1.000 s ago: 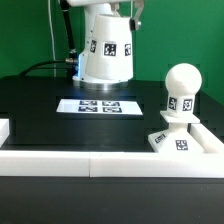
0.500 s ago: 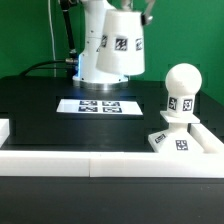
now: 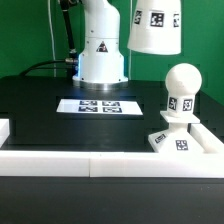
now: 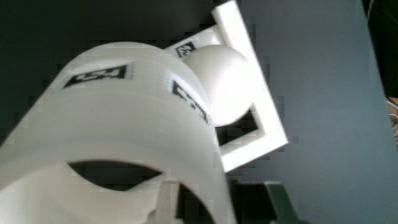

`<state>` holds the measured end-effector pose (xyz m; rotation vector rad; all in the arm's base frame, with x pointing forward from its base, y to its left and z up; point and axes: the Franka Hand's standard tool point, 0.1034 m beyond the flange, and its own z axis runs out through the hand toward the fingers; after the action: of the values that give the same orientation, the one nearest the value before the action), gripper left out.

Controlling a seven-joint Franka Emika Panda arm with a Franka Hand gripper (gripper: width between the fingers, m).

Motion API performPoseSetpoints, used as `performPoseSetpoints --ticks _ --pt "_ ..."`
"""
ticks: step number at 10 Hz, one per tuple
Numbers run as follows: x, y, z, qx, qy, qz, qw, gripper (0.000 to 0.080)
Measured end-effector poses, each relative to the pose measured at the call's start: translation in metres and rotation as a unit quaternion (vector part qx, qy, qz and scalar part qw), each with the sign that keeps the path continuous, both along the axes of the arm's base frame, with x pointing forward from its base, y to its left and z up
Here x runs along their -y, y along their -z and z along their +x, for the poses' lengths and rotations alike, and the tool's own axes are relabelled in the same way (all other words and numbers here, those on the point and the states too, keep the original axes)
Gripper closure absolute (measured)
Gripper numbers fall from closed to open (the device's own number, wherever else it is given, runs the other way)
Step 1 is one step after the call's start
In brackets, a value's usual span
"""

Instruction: Assemble lamp

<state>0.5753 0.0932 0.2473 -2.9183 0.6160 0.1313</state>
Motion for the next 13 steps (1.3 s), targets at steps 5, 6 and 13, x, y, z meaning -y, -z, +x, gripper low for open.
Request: performPoseSetpoints --ticks 5,6,13 --pt "-0.034 0.039 0.004 -0.008 -0.016 -0.011 1.0 0.0755" --pt "-0.037 0.048 0.007 -0.003 -0.021 -0.014 1.0 0.0755" --pt "-0.034 0.082 0.007 -0.002 -0.025 -0.024 0.999 0.0755"
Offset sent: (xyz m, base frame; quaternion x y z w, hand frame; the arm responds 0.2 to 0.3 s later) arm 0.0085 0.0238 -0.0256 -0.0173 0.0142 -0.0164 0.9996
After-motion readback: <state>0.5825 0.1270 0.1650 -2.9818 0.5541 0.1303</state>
